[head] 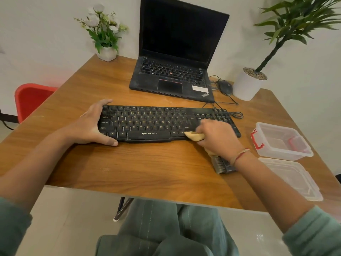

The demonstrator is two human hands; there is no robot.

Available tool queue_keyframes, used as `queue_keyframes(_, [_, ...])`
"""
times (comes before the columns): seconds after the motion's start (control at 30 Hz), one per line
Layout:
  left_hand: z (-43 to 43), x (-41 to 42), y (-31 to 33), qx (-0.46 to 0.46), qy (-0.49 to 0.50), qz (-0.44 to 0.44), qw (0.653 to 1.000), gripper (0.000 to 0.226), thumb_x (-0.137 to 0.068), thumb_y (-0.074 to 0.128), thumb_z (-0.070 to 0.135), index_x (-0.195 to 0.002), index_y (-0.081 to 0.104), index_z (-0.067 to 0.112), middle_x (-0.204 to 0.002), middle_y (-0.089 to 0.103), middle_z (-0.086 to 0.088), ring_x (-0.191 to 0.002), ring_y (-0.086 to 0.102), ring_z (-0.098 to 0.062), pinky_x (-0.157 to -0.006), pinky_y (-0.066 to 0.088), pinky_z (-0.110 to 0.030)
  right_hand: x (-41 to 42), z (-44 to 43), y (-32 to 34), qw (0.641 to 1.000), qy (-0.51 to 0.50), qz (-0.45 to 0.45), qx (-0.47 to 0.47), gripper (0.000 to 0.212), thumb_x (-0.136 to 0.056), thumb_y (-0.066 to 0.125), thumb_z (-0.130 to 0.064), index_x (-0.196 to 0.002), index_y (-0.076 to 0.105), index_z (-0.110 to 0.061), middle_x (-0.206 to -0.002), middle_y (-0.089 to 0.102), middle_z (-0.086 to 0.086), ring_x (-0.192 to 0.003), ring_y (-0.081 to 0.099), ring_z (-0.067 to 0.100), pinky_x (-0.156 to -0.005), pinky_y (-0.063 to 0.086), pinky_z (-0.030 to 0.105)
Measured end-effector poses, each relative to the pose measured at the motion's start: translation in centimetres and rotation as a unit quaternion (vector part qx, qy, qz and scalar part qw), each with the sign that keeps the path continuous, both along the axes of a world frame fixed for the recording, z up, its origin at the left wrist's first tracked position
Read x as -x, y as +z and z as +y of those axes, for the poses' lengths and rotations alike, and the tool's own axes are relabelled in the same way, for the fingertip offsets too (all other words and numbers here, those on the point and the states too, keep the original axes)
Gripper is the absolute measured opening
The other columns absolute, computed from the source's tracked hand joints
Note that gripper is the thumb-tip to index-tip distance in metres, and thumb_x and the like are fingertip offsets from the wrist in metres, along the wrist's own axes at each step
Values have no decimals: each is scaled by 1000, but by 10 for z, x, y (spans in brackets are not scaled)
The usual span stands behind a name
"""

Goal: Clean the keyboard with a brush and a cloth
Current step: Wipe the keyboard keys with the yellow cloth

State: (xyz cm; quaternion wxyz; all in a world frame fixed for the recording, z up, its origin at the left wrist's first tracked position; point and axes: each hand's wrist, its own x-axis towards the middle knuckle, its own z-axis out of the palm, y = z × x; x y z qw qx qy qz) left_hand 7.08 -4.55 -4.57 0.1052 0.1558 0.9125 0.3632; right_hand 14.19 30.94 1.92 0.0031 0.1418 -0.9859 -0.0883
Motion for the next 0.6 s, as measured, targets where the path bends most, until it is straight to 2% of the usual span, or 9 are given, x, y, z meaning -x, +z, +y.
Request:
queue_keyframes(0.07, [0,0,-1,-2,2,4,1000,129,-28,81,67,-134,8,56,-151,21,3,-133,30,-19,-110,29,-42,1,17,3,999,-43,-11,5,10,-87,61,-35,-81,62,-27,-92,54,-6,-78,55,13,-60,38,25])
queue_keyframes(0.17, [1,0,-1,-2,1,4,1000,128,-28,81,66,-134,9,57,-151,20,3,-135,29,-20,-110,28,-41,0,3,-3,1000,-12,-10,16,13,-87,62,-34,-92,67,-23,-91,51,-6,-77,51,12,-62,39,26])
queue_keyframes(0.27, [0,1,-1,1,0,7,1000,128,-28,81,66,-134,9,57,-150,21,4,-133,30,-19,-109,28,-40,0,-35,-11,997,47,-4,57,14,-89,58,-34,-88,66,-24,-88,49,-6,-76,52,12,-62,41,26])
queue_keyframes(0.37, [0,1,-1,3,-3,7,1000,124,-28,81,66,-129,10,64,-149,21,5,-130,31,-17,-108,29,-40,5,-47,-14,996,63,6,64,14,-89,58,-33,-85,65,-22,-87,48,-6,-77,54,13,-60,39,25])
queue_keyframes(0.47, [-1,2,-1,0,-6,8,1000,119,-28,82,67,-123,10,69,-149,22,5,-130,31,-18,-108,30,-41,7,-13,-9,997,13,-29,65,14,-87,62,-37,-80,63,-25,-88,53,-8,-76,53,8,-57,39,19])
queue_keyframes(0.6, [-1,2,-1,1,-7,8,1000,118,-27,82,67,-122,10,71,-147,22,7,-127,31,-14,-108,30,-41,6,39,4,993,-95,-58,30,13,-81,68,-33,-74,60,-27,-83,58,-9,-73,54,8,-57,43,22])
